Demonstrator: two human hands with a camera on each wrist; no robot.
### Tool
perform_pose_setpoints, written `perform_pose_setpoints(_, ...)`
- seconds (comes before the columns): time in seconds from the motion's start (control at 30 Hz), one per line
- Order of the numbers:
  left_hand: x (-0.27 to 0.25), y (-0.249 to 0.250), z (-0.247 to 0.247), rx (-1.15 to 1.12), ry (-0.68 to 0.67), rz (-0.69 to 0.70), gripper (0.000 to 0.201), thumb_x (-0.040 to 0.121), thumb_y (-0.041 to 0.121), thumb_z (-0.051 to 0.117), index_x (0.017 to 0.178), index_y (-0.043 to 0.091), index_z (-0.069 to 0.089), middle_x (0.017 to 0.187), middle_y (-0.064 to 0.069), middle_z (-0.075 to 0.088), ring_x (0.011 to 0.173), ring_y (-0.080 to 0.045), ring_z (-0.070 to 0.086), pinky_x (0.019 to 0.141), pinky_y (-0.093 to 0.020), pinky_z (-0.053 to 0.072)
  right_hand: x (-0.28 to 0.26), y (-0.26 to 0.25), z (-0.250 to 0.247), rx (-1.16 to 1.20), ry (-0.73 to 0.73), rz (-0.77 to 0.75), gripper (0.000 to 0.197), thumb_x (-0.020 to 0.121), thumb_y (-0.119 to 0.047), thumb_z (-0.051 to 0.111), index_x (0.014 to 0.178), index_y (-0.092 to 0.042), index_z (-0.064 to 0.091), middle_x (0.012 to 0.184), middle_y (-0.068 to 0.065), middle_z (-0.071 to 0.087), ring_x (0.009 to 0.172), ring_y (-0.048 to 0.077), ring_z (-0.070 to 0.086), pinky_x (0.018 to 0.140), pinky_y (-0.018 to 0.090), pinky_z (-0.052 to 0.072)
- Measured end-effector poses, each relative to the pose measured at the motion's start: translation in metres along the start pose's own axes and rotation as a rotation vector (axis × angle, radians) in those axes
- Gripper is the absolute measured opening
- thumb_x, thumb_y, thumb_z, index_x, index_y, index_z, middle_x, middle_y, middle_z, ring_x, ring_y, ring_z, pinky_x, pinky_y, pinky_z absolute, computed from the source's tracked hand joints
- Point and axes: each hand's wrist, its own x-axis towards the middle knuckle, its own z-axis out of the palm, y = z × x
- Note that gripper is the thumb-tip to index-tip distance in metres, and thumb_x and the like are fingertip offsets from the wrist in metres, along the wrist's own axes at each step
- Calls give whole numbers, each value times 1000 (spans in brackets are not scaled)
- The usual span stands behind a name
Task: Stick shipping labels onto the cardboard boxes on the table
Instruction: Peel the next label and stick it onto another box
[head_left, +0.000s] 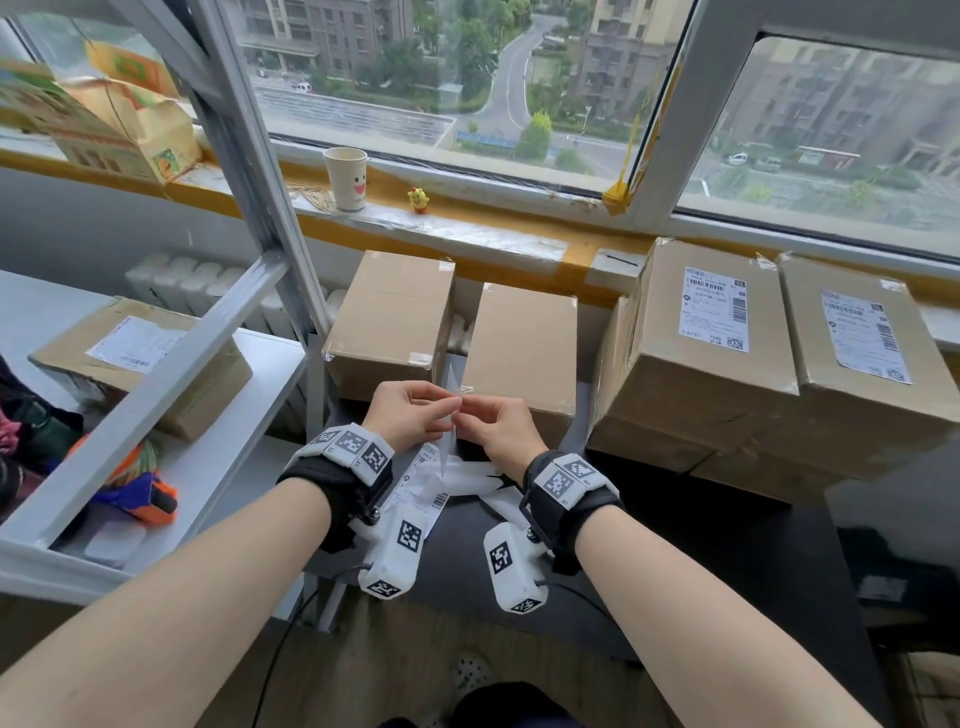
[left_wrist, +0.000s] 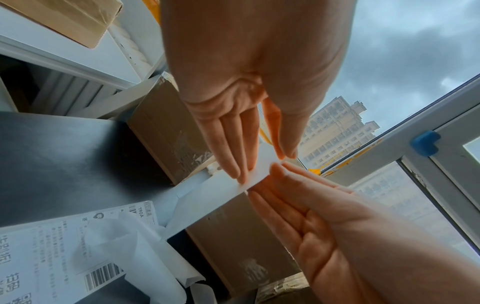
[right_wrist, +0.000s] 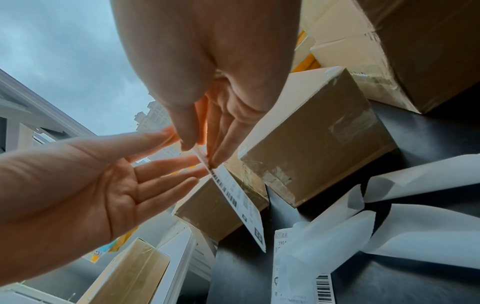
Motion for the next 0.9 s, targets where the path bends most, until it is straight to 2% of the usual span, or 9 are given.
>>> perform_pose_setpoints(0.13, 4, -2, 3, 17, -1, -3, 4, 80, 15, 72, 78, 11, 71, 72, -8, 70, 60, -10, 66, 73, -29, 57, -1, 0, -3, 4, 11, 4, 24, 87, -11, 65, 110, -4, 68, 108, 16, 70, 107, 30, 65, 97, 47, 50)
perform_pose_setpoints(0.23, 6, -3, 5, 12, 4, -2, 4, 79, 14, 72, 76, 14, 71, 71, -7, 69, 61, -11, 65, 69, -24, 57, -3, -1, -5, 6, 10, -5, 22, 88, -12, 64, 108, -5, 69, 106, 17, 71, 107, 36, 63, 96, 47, 50)
perform_pose_setpoints(0.33, 8, -4, 5, 8, 4, -5, 4, 78, 14, 73, 75, 17, 71, 66, -2, 70, 60, -8, 67, 68, -21, 56, -3, -1, -6, 12, -1, -15, 21, 88, -11, 64, 108, -5, 69, 106, 19, 71, 97, 26, 66, 95, 44, 50)
perform_pose_setpoints(0.47, 11, -7, 5, 12, -6, -9, 8, 78, 11, 73, 85, 8, 72, 57, 3, 69, 56, -6, 66, 65, -18, 56, -3, -2, -6, 24, -20, -7, 22, 89, -9, 62, 110, -4, 68, 107, 24, 69, 88, 18, 56, 88, 37, 50)
perform_pose_setpoints(0.57, 11, -7, 5, 49, -23, 9, 3, 79, 12, 72, 79, 15, 72, 70, -7, 69, 68, -15, 65, 70, -22, 56, -5, -4, -4, 31, -32, 0, 24, 89, -9, 62, 111, -2, 67, 99, 17, 70, 86, 15, 54, 81, 27, 48)
perform_pose_setpoints(0.67, 13, -9, 2, 82, -28, 19, 6, 81, 12, 70, 76, 15, 71, 76, -10, 68, 72, -19, 64, 71, -24, 54, -5, -5, -5, 38, -49, 16, 26, 88, -6, 63, 113, -1, 66, 99, 8, 68, 90, 11, 57, 81, 17, 49)
perform_pose_setpoints(0.77, 16, -11, -2, 98, -18, 8, 6, 84, 11, 66, 81, 10, 70, 80, -12, 68, 70, -18, 65, 68, -23, 54, -3, -6, -3, 113, -60, 75, 28, 89, -5, 61, 116, 1, 64, 100, 10, 68, 89, 13, 60, 88, 23, 51)
perform_pose_setpoints(0.83, 18, -13, -4, 93, -2, -5, 7, 85, 12, 66, 85, 7, 69, 84, -15, 68, 71, -20, 67, 66, -23, 54, -3, -9, -1, 200, -64, 135, 29, 90, -4, 58, 117, 5, 61, 93, 7, 68, 80, 8, 64, 82, 20, 53)
perform_pose_setpoints(0.9, 19, -13, -5, 81, 16, -11, 6, 85, 13, 66, 83, 8, 68, 84, -15, 67, 71, -23, 68, 66, -24, 54, -3, -13, -1, 294, -66, 189, 28, 91, -2, 56, 117, 7, 60, 83, 3, 67, 69, 4, 66, 73, 15, 56)
